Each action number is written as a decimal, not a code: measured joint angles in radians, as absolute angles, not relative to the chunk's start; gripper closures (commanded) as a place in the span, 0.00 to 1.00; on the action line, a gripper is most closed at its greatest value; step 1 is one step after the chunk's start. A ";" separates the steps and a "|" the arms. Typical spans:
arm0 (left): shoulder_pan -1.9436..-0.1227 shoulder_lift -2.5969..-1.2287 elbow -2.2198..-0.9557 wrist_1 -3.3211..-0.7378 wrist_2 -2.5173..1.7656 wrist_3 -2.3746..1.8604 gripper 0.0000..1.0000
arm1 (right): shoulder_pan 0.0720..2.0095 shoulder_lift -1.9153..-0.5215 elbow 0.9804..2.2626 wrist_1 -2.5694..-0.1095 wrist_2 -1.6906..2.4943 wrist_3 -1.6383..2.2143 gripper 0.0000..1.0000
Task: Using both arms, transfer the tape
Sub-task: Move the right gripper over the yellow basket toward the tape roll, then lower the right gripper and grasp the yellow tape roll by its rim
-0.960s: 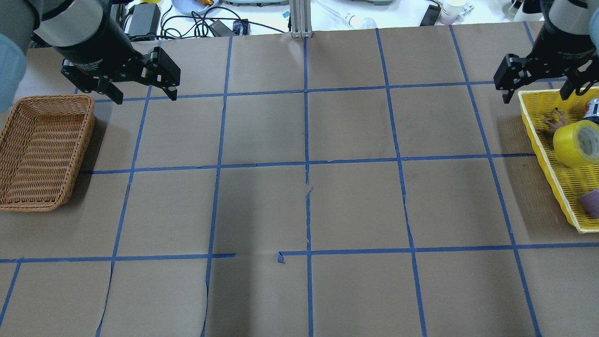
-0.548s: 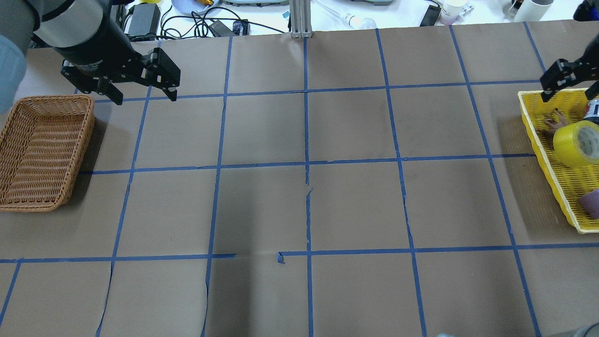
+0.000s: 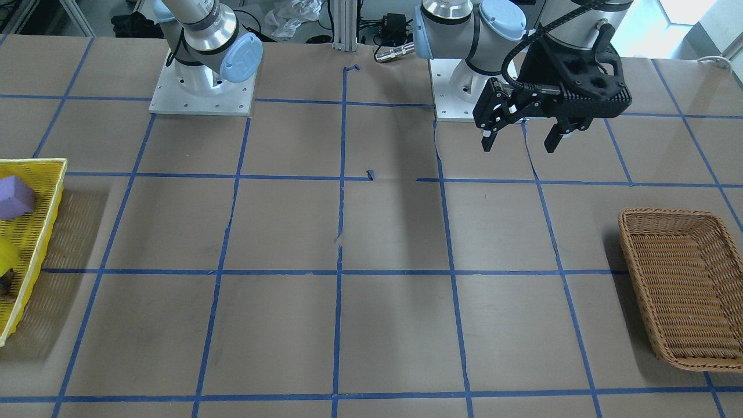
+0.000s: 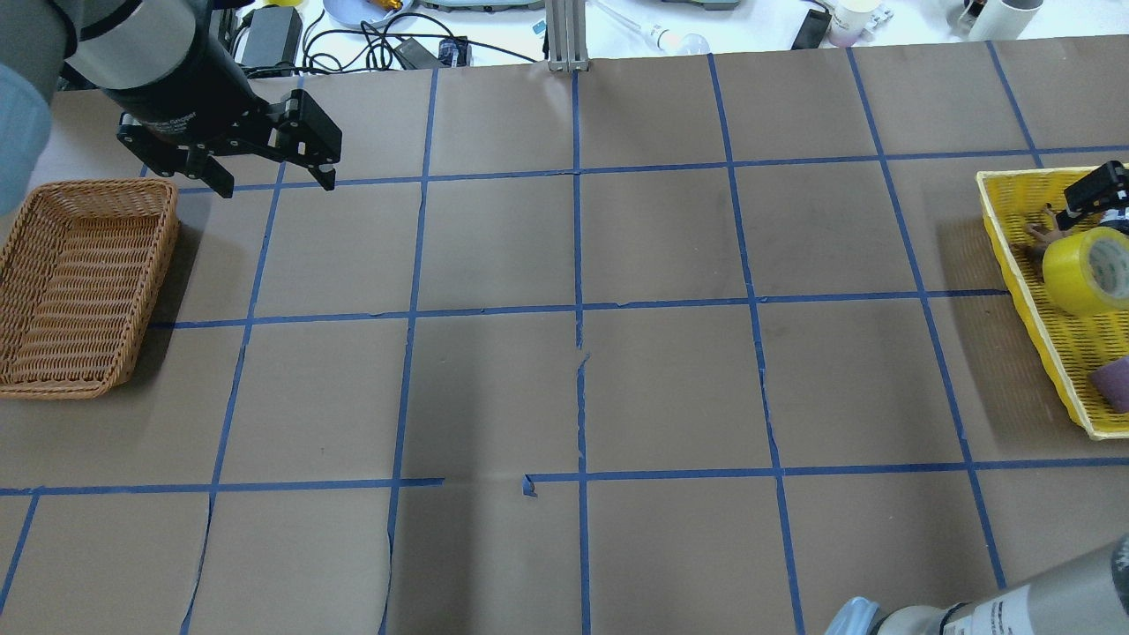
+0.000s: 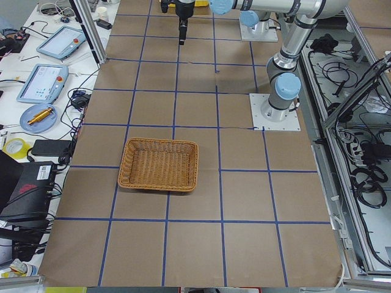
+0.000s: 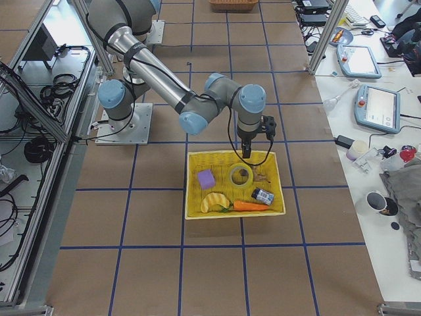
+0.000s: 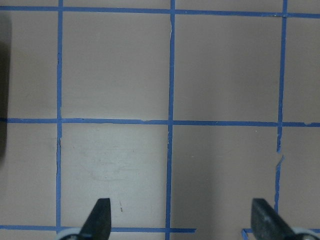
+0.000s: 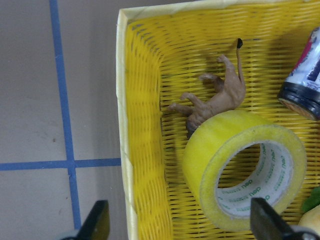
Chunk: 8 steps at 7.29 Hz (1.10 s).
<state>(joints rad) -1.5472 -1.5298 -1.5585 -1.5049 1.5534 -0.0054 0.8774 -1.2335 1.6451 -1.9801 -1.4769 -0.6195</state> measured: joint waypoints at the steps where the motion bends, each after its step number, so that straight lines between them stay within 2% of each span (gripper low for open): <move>1: -1.547 -1.530 -1.559 -1.505 1.553 -0.006 0.00 | 0.854 -1.204 1.646 -1.993 -1.464 -0.619 0.00; 3: -1.548 -1.530 -1.560 -1.505 1.553 -0.007 0.00 | 0.834 -1.160 1.647 -2.030 -1.440 -0.612 0.03; 4: -1.548 -1.529 -1.560 -1.505 1.552 -0.007 0.00 | 0.831 -1.146 1.647 -2.043 -1.437 -0.596 0.24; 6: -1.548 -1.529 -1.559 -1.505 1.552 -0.007 0.00 | 0.830 -1.129 1.647 -2.054 -1.435 -0.558 0.77; 7: -1.548 -1.529 -1.559 -1.505 1.551 -0.007 0.00 | 0.830 -1.125 1.647 -2.055 -1.435 -0.543 1.00; 8: -1.548 -1.528 -1.559 -1.505 1.551 -0.007 0.00 | 0.830 -1.124 1.647 -2.055 -1.436 -0.530 1.00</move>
